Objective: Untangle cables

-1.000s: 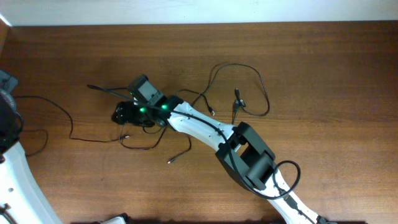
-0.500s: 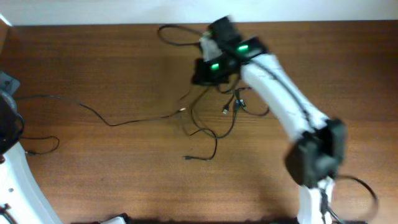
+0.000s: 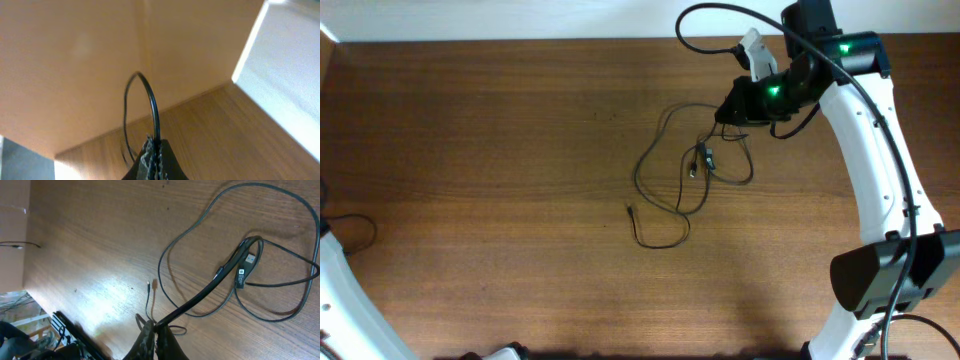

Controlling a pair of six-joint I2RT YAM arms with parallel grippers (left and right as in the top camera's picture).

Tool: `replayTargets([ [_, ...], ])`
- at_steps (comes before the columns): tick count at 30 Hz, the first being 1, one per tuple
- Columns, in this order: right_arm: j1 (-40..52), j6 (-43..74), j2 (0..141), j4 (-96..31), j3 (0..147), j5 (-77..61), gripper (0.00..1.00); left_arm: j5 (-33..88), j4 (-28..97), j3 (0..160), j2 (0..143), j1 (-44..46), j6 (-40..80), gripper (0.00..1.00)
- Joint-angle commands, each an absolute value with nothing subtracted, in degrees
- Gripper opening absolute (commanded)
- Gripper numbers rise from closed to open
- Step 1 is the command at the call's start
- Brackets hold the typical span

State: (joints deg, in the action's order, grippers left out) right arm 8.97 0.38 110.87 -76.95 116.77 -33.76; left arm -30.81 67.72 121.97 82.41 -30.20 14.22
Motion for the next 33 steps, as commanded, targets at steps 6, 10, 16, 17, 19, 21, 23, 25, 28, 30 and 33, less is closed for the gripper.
replayTargets([
  [6,8.9,-0.6,110.9,-78.7,116.6,-32.3,0.04,-36.5,63.9,121.9,90.0,-46.2,24.6,0.0],
  [10,8.9,0.4,110.9,-79.2,116.6,-29.3,0.04,-35.2,64.8,119.9,96.6,-49.1,27.8,0.0],
  [16,8.9,0.4,110.9,-79.1,116.6,-29.3,0.04,-20.5,65.5,108.5,105.8,-49.1,27.8,0.0],
  [17,8.9,0.4,110.9,-79.2,116.6,-29.3,0.04,-20.6,64.9,107.2,107.4,-49.1,27.8,0.04],
  [19,8.9,0.4,111.0,-79.4,116.6,-29.3,0.04,-20.6,63.7,105.4,112.2,-49.2,27.8,0.23],
  [21,8.9,0.4,110.9,-79.4,116.6,-29.3,0.04,-20.7,63.0,105.4,115.6,-49.2,27.8,0.92],
  [23,8.9,0.4,110.9,-79.4,116.6,-29.3,0.04,-20.8,62.4,105.4,116.7,-49.2,27.8,0.99],
  [25,8.9,0.4,110.9,-79.4,116.6,-29.3,0.04,-20.7,62.2,106.2,116.4,-49.3,25.7,0.99],
  [28,8.9,0.4,111.0,-79.8,116.6,-29.3,0.04,-10.3,62.5,110.2,115.5,-49.3,14.5,1.0],
  [30,8.9,0.4,110.9,-79.8,116.6,-29.3,0.04,-3.7,62.6,113.6,115.3,-49.3,8.9,1.0],
  [33,8.9,0.4,110.9,-79.9,116.6,-29.3,0.04,-3.8,62.2,113.9,115.4,-50.5,9.8,0.47],
])
